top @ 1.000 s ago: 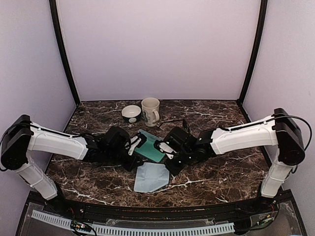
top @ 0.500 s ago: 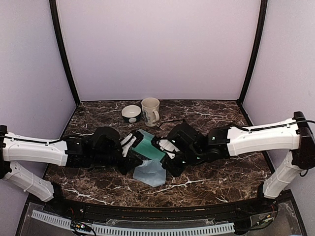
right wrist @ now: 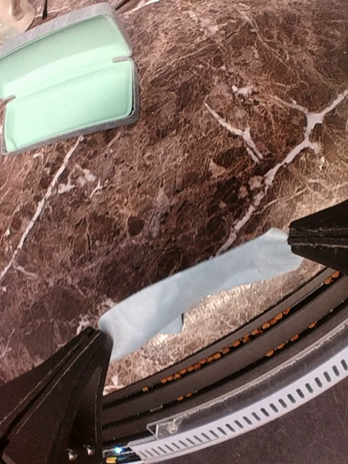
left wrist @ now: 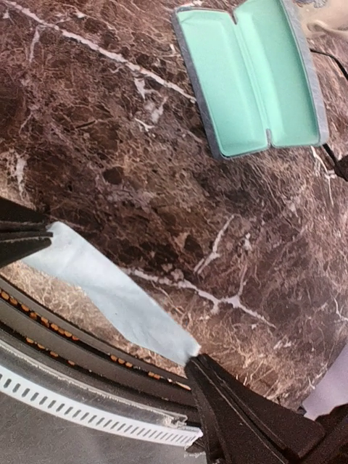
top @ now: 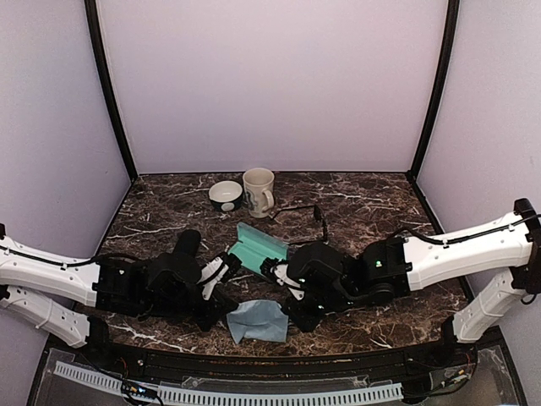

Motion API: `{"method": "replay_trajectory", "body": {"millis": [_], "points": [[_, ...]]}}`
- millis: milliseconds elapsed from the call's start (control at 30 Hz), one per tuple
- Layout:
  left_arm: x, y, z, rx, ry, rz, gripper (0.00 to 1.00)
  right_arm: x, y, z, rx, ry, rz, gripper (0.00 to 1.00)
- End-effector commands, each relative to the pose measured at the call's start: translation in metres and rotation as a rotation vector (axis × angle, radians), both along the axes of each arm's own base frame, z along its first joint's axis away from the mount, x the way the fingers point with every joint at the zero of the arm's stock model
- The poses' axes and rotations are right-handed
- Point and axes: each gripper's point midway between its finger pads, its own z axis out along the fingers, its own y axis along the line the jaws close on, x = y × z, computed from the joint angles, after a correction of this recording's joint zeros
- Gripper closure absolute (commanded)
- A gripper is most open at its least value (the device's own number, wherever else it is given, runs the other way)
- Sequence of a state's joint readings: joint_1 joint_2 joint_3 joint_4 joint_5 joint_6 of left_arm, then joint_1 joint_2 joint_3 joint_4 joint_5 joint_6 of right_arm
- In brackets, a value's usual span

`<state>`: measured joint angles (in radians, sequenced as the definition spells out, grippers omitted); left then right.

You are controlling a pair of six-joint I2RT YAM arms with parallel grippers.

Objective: Organize the sunglasses
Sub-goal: Fold the glasses cleaning cloth at the center of the board.

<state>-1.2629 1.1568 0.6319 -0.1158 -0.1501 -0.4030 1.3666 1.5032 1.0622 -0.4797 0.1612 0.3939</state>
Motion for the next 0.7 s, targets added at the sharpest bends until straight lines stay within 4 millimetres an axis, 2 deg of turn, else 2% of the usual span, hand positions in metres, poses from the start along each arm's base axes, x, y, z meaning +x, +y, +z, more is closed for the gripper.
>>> {"method": "replay_trajectory", "body": {"millis": [0,133,367,500,600,667], "points": [[0.011,0.008,-0.014,0.039,-0.025,0.073,1.0,0.016,-0.015,-0.012,-0.058,-0.045,-0.093,1.0],[0.026,0.007,-0.021,0.089,-0.074,0.123,1.0,0.039,-0.021,-0.02,-0.089,-0.057,-0.151,1.0],[0.063,0.004,-0.024,0.057,-0.086,0.16,1.0,0.072,-0.025,-0.026,-0.103,-0.083,-0.17,1.0],[0.074,-0.004,-0.023,0.079,-0.103,0.141,1.0,0.079,-0.018,-0.04,-0.103,-0.041,-0.152,1.0],[0.074,-0.007,-0.029,0.096,-0.093,0.131,1.0,0.074,-0.009,-0.046,-0.03,0.045,-0.141,1.0],[0.073,-0.007,-0.031,0.098,-0.083,0.131,1.0,0.071,0.0,-0.049,0.022,0.097,-0.141,0.94]]}}
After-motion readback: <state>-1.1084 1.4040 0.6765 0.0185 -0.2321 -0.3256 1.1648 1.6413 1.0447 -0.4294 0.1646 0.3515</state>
